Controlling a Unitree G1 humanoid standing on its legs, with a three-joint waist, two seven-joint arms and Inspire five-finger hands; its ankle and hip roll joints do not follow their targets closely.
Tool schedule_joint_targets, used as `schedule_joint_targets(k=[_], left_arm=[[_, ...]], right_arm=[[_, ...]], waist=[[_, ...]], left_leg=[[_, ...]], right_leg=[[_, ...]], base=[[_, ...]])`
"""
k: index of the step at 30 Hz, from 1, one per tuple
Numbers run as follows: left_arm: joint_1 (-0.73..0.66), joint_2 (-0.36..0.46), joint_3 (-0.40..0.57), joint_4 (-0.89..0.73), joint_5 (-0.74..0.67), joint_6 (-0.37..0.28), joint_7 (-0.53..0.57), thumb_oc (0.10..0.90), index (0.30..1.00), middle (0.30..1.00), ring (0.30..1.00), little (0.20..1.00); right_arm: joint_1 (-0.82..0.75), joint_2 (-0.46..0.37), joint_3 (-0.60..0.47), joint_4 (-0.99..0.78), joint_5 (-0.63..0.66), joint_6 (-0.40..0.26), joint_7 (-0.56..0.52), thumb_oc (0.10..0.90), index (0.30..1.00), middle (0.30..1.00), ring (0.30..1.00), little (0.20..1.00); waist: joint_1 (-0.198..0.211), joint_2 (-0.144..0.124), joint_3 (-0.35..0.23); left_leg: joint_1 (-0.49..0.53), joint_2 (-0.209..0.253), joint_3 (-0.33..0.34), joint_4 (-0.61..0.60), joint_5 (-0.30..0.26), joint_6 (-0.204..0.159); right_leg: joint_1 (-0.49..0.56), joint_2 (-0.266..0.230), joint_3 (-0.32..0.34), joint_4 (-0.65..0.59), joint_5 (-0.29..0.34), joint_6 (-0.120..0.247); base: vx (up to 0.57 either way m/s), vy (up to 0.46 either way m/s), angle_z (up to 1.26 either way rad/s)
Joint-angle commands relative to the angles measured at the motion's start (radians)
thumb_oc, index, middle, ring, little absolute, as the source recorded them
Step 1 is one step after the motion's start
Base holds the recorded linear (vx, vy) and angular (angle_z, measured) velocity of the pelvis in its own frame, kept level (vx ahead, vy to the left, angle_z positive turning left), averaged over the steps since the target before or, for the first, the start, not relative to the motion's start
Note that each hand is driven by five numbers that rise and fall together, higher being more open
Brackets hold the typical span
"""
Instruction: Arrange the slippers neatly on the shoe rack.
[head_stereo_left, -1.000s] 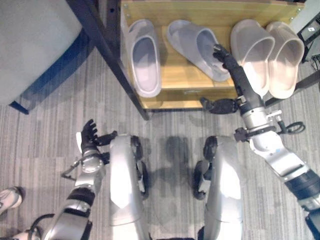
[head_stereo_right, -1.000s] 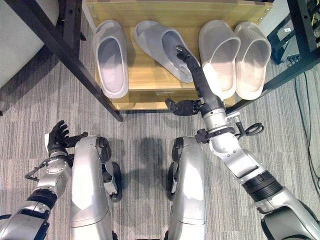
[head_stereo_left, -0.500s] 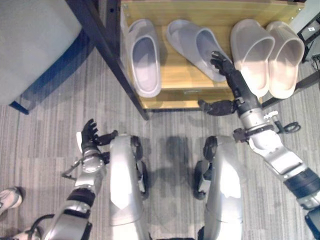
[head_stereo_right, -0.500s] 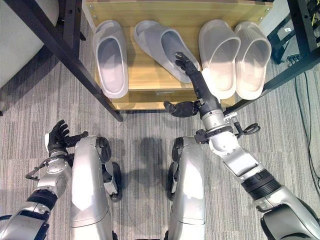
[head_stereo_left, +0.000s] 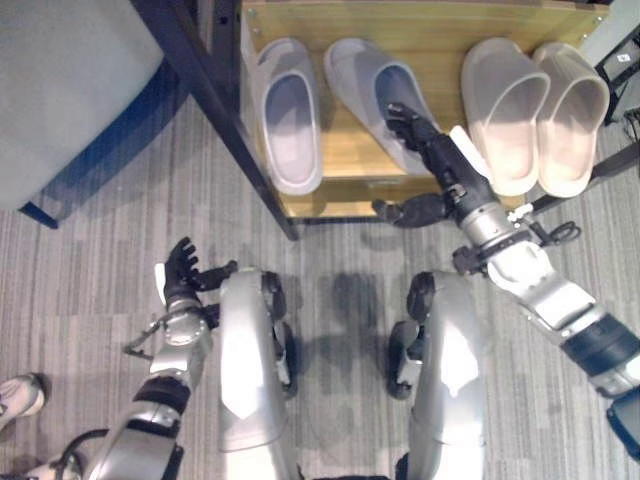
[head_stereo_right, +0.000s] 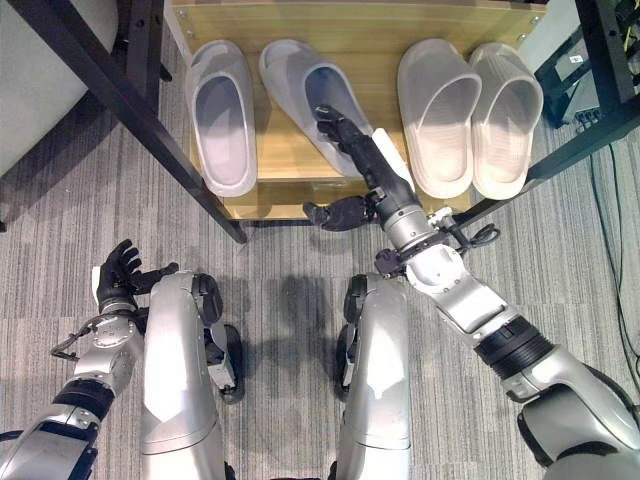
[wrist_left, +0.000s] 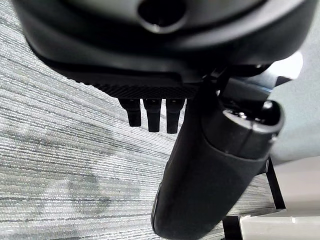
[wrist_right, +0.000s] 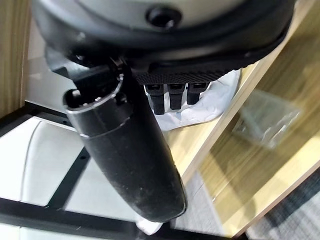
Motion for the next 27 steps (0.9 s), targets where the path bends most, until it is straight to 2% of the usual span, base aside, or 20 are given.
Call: schedule_joint_targets(k=[1,9,13,15,18,27], left_arm=[[-0.062,0.048,0.002,-0.061,0.007,-0.046,0.024,0.8,0.9,0.9,0.9,0.9],[-0.055,0.03,-0.005,-0.052,0.016,-0.045,0.048,0.8,0.9,0.9,0.9,0.9],[-0.05,0.018,-0.007,0.008,0.018,-0.056,0.069,0.8,0.9,0.9,0.9,0.9],[-0.055,0.018,-0.005,0.032,0.023,-0.062,0.073,0.8,0.9,0.9,0.9,0.9],[-0.049,0.022,0.011,0.033,0.023,-0.06,0.078,0.8,0.9,0.9,0.9,0.9],[-0.036,0.012,0.021,0.003,0.042,-0.055,0.083,0.8,0.9,0.9,0.9,0.9]], right_arm=[[-0.135,-0.024,-0.031,-0.184,0.042,-0.105,0.005,0.8,0.9,0.9,0.9,0.9],[-0.125,0.004,-0.045,-0.292,0.011,-0.129,-0.028,0.8,0.9,0.9,0.9,0.9],[-0.115,0.03,-0.101,-0.312,-0.12,-0.157,-0.116,0.8,0.9,0.9,0.9,0.9],[-0.106,0.031,-0.147,-0.33,-0.244,-0.135,-0.167,0.8,0.9,0.9,0.9,0.9],[-0.055,0.017,-0.207,-0.322,-0.359,-0.086,-0.206,0.8,0.9,0.9,0.9,0.9],[0.074,0.025,-0.284,-0.188,-0.457,-0.003,-0.246,0.8,0.9,0.9,0.9,0.9]], waist=[[0.073,-0.019,-0.025],[0.069,-0.019,-0.025],[0.06,-0.016,-0.025],[0.052,-0.016,-0.025],[0.043,-0.016,-0.025],[0.038,-0.011,-0.025]], left_leg=[[0.01,-0.056,-0.124,-0.088,-0.002,0.009],[0.01,-0.053,-0.124,-0.092,-0.001,0.007],[0.01,-0.049,-0.124,-0.09,0.0,0.008],[0.01,-0.051,-0.126,-0.088,0.002,0.009],[0.01,-0.052,-0.127,-0.085,0.0,0.01],[0.01,-0.056,-0.128,-0.084,-0.004,0.014]], right_leg=[[0.055,-0.005,0.136,-0.022,-0.022,-0.123],[0.055,-0.002,0.135,-0.025,-0.022,-0.126],[0.055,-0.001,0.135,-0.024,-0.023,-0.128],[0.055,0.001,0.135,-0.022,-0.025,-0.129],[0.055,0.002,0.134,-0.018,-0.029,-0.129],[0.055,0.002,0.129,-0.02,-0.031,-0.13]], base=[[0.0,0.0,0.0],[0.0,0.0,0.0],[0.0,0.0,0.0],[0.0,0.0,0.0],[0.0,0.0,0.0],[0.0,0.0,0.0]])
